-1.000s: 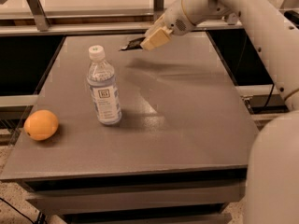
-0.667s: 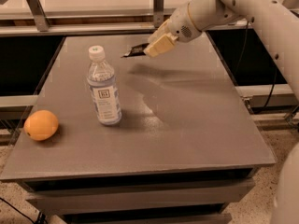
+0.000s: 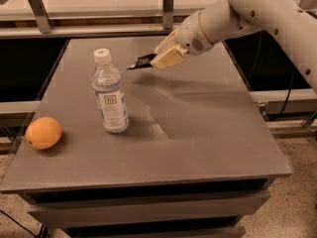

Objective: Move rxbar chocolate near blue plastic bottle

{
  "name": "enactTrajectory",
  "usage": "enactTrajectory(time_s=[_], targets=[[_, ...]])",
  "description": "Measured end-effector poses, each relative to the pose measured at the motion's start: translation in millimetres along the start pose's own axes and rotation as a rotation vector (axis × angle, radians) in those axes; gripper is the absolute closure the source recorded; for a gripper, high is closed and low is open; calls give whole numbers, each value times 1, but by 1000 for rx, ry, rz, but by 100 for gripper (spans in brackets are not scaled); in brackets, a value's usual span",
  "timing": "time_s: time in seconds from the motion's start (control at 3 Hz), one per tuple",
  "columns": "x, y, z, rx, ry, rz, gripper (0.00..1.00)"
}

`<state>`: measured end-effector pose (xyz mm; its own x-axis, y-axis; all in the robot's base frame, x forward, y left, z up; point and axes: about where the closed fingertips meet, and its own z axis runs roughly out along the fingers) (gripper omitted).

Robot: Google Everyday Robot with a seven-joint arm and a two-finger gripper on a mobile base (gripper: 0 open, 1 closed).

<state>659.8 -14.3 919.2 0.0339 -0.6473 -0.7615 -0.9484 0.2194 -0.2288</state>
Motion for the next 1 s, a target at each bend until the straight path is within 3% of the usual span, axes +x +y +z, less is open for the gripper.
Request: enactTrajectory(time_s=[0.33, 1.0], targets=[[8, 24, -9, 25, -12, -2, 100], [15, 47, -22, -6, 20, -5, 100]])
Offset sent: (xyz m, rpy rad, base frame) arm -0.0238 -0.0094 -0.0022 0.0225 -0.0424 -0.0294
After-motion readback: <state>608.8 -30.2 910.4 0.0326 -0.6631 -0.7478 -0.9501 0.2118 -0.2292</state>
